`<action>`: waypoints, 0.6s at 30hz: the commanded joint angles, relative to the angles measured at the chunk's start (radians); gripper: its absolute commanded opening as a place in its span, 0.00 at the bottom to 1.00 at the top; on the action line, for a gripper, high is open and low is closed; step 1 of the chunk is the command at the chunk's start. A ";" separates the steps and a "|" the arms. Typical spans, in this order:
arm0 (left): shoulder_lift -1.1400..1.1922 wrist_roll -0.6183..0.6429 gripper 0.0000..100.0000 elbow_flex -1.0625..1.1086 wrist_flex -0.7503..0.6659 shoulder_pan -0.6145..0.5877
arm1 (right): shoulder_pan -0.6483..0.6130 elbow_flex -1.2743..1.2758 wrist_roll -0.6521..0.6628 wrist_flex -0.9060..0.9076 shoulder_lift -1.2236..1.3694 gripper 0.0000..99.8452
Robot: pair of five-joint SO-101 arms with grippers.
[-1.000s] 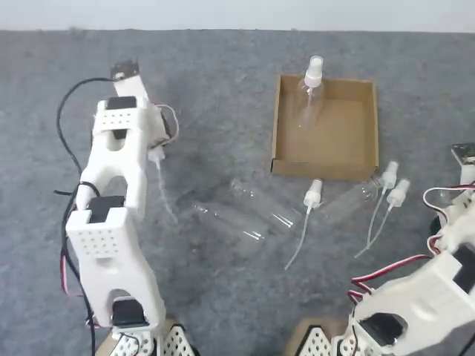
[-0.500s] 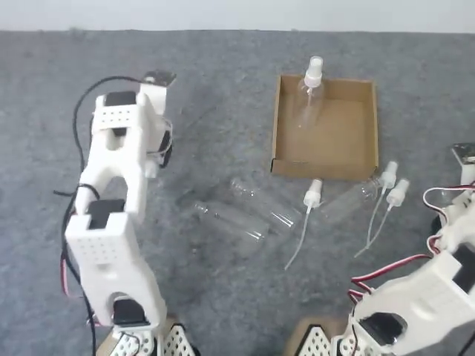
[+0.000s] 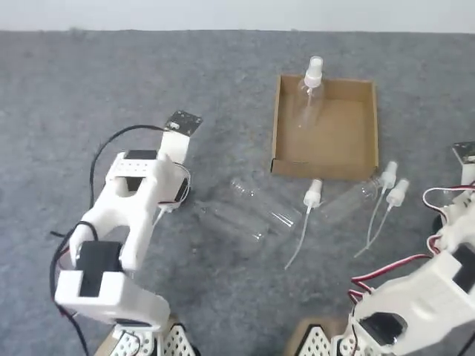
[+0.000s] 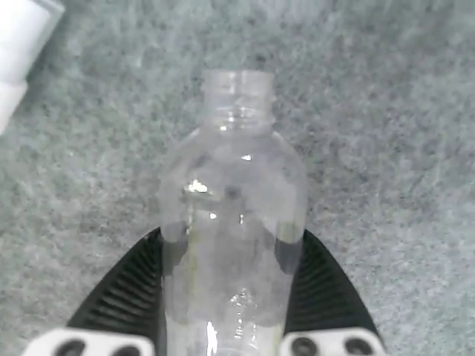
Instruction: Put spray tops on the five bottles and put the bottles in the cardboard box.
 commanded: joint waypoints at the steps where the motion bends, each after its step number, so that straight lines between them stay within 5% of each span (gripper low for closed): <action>1: -0.058 0.000 0.15 -0.021 -0.017 0.003 | 0.015 -0.005 0.008 -0.005 -0.010 0.04; 10: -0.048 -0.032 0.16 -0.079 0.074 0.003 | 0.012 -0.005 0.003 -0.001 -0.019 0.14; 18: -0.054 -0.040 0.09 0.022 -0.034 0.003 | -0.008 -0.091 0.002 0.124 -0.019 0.14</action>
